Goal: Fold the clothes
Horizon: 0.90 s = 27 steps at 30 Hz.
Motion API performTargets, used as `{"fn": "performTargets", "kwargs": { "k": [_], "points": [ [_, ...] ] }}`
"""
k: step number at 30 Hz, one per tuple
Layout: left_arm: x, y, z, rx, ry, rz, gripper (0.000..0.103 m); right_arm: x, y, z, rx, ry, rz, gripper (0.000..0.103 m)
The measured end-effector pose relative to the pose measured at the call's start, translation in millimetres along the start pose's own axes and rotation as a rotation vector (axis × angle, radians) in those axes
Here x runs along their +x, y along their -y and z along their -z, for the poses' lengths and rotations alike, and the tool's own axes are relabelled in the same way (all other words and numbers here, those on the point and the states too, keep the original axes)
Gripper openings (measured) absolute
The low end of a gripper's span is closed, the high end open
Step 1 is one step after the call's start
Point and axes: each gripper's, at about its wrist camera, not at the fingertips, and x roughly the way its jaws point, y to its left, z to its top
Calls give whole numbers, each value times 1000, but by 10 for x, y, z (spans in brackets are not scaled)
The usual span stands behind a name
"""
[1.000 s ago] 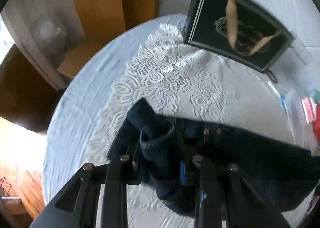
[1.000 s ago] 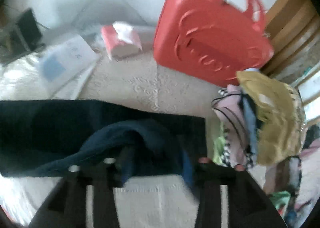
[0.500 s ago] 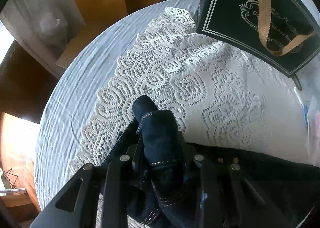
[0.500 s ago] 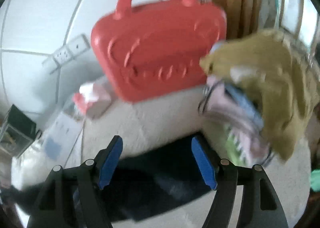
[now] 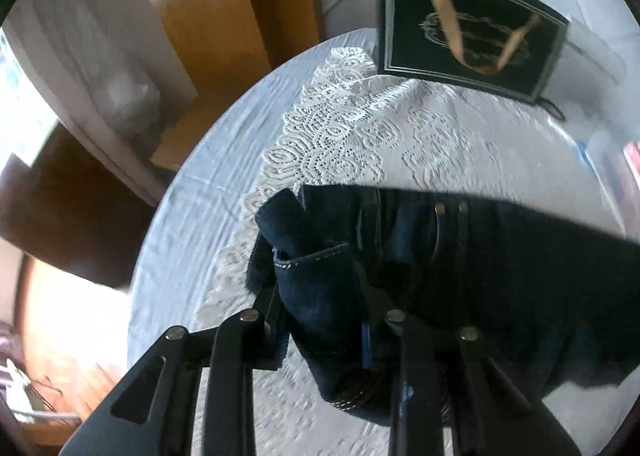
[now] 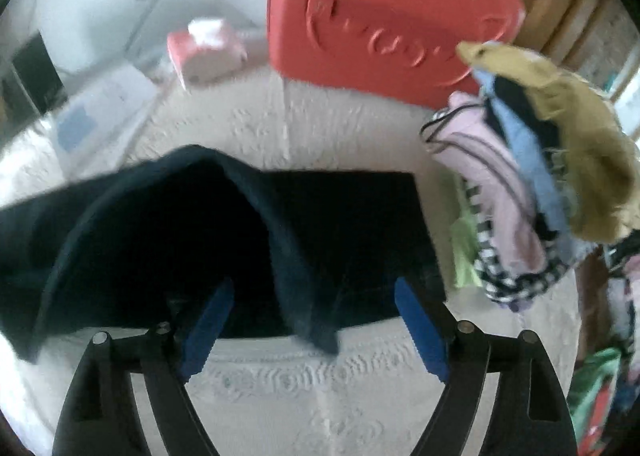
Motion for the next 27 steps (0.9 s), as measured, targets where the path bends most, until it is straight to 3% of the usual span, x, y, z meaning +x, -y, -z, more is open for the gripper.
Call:
{"fn": "performTargets", "kwargs": {
  "k": [1,2,3,7,10,13,15,16,19,21,27],
  "points": [
    [-64,0,48,14,7,-9,26,86,-14,-8,15,-20,-31,64],
    [-145,-10,102,20,16,-12,25,128,-38,-12,25,-39,-53,14],
    [-226,-20,157,26,24,-14,25,110,-73,-9,24,-44,-53,5],
    [-564,-74,413,55,20,-7,25,-493,-115,61,-13,49,-94,4],
    [-730,-186,551,37,-29,61,26,-1129,47,124,-12,142,-110,3],
    [-843,-304,598,1,-76,87,43,-1501,296,163,28,172,-122,3],
    [-1029,-278,626,15,-42,62,61,-1551,388,227,39,166,-136,3],
    [-1145,-228,636,25,-8,76,61,-1577,434,260,44,163,-143,5],
    [-1328,177,668,118,51,168,62,-1442,506,397,80,137,-184,23],
    [-1346,545,692,201,76,220,62,-1278,516,520,111,110,-225,26],
    [-921,1730,891,398,16,361,61,-899,458,858,157,28,-299,46]
  ]
}}
